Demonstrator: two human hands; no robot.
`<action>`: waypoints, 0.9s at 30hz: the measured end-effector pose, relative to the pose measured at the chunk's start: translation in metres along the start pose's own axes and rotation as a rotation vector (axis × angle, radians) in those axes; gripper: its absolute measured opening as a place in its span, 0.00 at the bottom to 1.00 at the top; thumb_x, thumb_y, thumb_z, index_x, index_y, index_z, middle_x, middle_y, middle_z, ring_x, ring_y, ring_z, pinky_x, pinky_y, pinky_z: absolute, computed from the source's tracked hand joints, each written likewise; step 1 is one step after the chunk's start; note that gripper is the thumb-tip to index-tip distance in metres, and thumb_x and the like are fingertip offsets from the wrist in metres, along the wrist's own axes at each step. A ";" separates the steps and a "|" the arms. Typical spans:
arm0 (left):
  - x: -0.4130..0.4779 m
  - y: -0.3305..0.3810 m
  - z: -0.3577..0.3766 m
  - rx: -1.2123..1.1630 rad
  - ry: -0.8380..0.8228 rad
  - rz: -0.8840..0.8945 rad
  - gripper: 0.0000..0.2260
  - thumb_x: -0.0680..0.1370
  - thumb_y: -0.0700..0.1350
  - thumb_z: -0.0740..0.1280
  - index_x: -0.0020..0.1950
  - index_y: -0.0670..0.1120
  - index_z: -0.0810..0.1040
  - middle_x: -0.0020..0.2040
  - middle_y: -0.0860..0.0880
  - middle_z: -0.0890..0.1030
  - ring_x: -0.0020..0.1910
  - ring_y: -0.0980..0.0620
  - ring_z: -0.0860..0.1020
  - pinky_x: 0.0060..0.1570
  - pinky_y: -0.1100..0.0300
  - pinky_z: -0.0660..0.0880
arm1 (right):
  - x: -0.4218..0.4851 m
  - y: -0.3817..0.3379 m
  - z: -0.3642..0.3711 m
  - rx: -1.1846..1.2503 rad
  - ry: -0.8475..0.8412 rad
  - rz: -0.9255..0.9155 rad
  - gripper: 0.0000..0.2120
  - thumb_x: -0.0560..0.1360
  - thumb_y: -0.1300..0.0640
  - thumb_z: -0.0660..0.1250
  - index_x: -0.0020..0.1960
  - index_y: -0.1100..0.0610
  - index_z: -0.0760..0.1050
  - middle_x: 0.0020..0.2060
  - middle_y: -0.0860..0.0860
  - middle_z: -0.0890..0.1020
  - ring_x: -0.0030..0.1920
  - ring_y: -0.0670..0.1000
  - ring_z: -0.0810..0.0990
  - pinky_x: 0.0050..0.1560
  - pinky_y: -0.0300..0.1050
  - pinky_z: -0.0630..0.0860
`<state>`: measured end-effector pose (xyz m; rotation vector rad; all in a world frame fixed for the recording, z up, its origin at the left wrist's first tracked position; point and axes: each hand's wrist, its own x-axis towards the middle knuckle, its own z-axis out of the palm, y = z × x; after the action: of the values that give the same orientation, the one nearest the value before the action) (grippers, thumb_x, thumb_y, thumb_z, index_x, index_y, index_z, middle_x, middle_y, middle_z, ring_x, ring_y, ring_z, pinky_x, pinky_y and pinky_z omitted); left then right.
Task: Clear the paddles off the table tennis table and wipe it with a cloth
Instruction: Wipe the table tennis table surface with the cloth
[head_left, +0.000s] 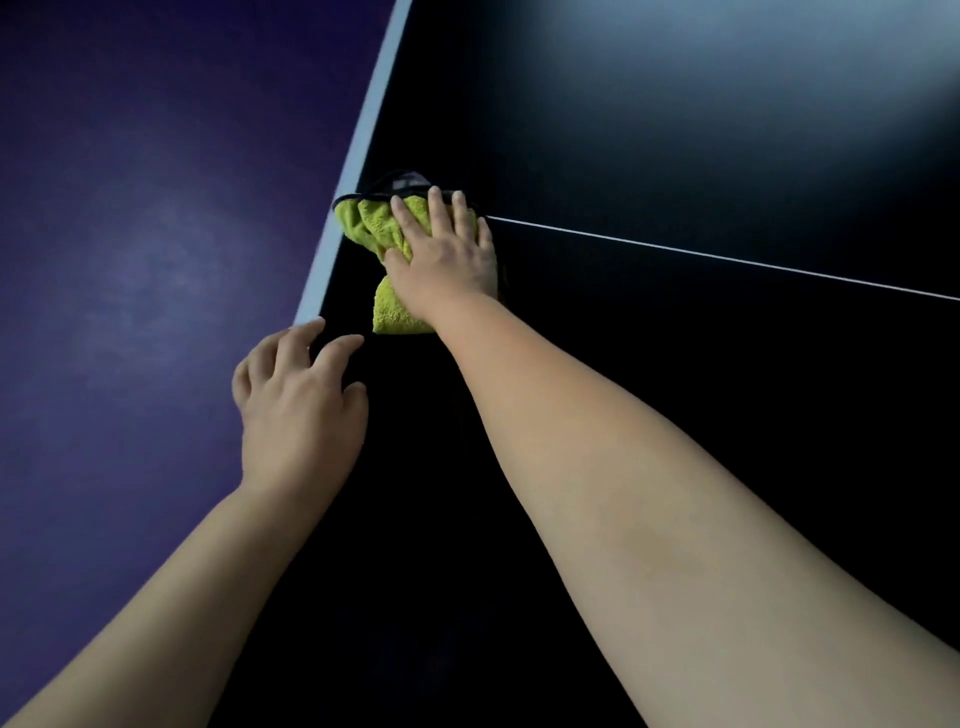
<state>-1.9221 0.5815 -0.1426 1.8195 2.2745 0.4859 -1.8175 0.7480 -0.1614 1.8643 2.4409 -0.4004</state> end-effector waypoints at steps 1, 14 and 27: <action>0.001 0.015 0.007 -0.001 -0.006 0.008 0.19 0.74 0.41 0.66 0.65 0.47 0.76 0.67 0.42 0.71 0.67 0.40 0.62 0.67 0.44 0.54 | -0.004 0.022 -0.002 0.007 0.013 0.026 0.28 0.81 0.40 0.46 0.79 0.40 0.42 0.79 0.51 0.42 0.78 0.56 0.38 0.76 0.56 0.39; -0.018 0.265 0.114 -0.069 -0.139 0.311 0.20 0.73 0.51 0.63 0.64 0.49 0.76 0.68 0.44 0.71 0.67 0.44 0.61 0.66 0.48 0.52 | -0.081 0.341 -0.046 0.074 0.141 0.467 0.29 0.80 0.40 0.47 0.79 0.39 0.45 0.80 0.50 0.45 0.79 0.54 0.41 0.77 0.56 0.41; -0.052 0.384 0.163 -0.015 -0.158 0.493 0.20 0.70 0.50 0.63 0.61 0.50 0.78 0.65 0.44 0.74 0.66 0.41 0.67 0.64 0.50 0.54 | -0.128 0.529 -0.072 0.098 0.217 0.847 0.35 0.77 0.34 0.50 0.80 0.44 0.44 0.80 0.54 0.45 0.78 0.59 0.39 0.74 0.67 0.38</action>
<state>-1.5042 0.6275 -0.1561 2.3205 1.7078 0.4074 -1.2690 0.7719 -0.1608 2.8404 1.4897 -0.2638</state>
